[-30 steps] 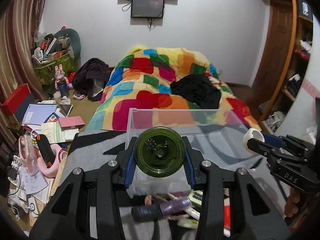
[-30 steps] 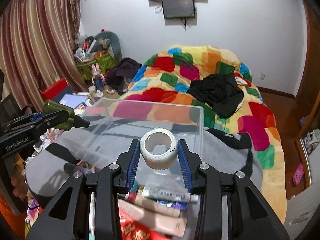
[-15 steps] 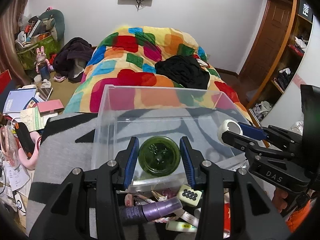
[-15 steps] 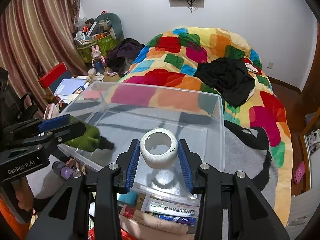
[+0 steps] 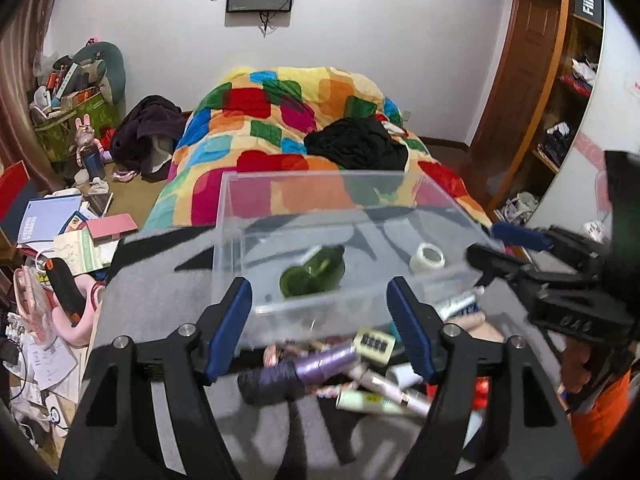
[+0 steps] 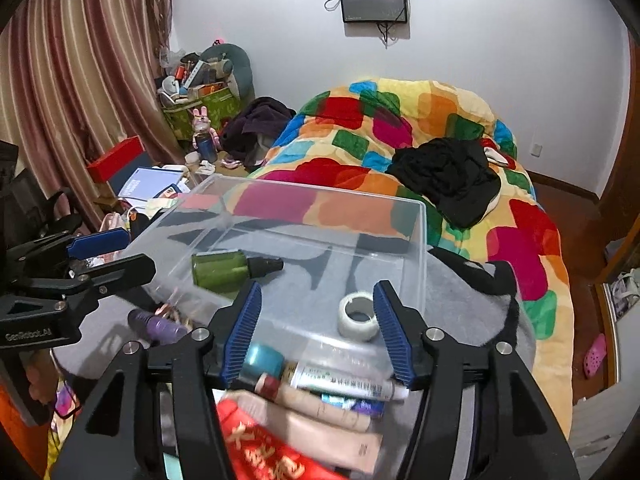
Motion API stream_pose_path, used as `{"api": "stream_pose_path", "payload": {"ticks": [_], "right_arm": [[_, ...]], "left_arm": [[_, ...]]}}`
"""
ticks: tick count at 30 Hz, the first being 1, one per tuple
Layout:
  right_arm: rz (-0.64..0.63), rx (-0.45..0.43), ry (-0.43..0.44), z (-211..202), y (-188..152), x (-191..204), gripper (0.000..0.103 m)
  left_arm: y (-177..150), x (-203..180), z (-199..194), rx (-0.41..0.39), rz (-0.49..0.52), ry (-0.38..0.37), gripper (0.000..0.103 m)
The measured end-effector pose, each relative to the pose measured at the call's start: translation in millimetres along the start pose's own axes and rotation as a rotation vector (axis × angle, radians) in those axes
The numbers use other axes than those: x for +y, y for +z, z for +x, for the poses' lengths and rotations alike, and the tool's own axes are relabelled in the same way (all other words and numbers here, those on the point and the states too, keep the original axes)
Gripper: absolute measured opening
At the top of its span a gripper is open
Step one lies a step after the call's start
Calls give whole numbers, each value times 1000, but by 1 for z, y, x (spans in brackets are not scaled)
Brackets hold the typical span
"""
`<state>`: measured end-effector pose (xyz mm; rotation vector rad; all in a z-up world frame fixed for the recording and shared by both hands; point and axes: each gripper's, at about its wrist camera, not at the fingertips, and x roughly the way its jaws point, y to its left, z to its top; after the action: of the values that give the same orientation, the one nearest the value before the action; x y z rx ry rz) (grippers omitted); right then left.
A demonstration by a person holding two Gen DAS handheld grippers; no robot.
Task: Organize objects
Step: 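Release the green bottle into the clear box with left tool while right tool drops the tape roll in, then grasp the purple spray bottle with left tool while right tool grasps the red tea packet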
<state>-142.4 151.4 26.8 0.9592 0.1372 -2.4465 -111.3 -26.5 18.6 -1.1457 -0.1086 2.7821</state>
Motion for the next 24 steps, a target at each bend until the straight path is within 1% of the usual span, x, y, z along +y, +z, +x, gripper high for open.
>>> {"api": "stream_pose_path", "payload": {"ticks": [2, 5, 6, 9, 11, 12, 13, 16, 18, 19, 21, 22, 24], "right_arm": [[-4, -10, 4, -10, -7, -1, 62], [-4, -16, 27, -25, -21, -6, 69], [-7, -14, 36, -29, -27, -9, 69], [-24, 4, 55, -39, -45, -13, 73], [-44, 22, 63, -43, -58, -14, 80], [-52, 33, 64, -44, -65, -14, 81], [-58, 43, 65, -45, -71, -13, 82], [-88, 82, 72, -42, -88, -11, 82], [-120, 106, 66, -38, -96, -8, 82], [-133, 118, 65, -35, -99, -7, 82], [-150, 139, 68, -30, -103, -5, 82], [-153, 145, 72, -28, -104, -5, 82], [-150, 155, 72, -24, -106, -6, 82]], "left_arm": [[-9, 3, 1, 19, 3, 2, 72], [-24, 10, 7, 54, 11, 0, 72], [-29, 13, 10, 67, 15, 1, 73], [-42, 17, 22, 108, 28, 2, 73], [-47, 18, 30, 133, 38, 0, 73], [-48, 18, 34, 142, 41, -1, 73], [-48, 17, 36, 141, 46, 6, 73], [-48, 17, 43, 144, 44, -11, 73], [-49, 17, 45, 150, 42, -8, 72], [-50, 17, 44, 146, 45, -3, 70], [-53, 17, 40, 140, 46, -1, 61], [-55, 19, 38, 135, 43, 4, 59], [-58, 21, 33, 129, 34, 15, 48]]}}
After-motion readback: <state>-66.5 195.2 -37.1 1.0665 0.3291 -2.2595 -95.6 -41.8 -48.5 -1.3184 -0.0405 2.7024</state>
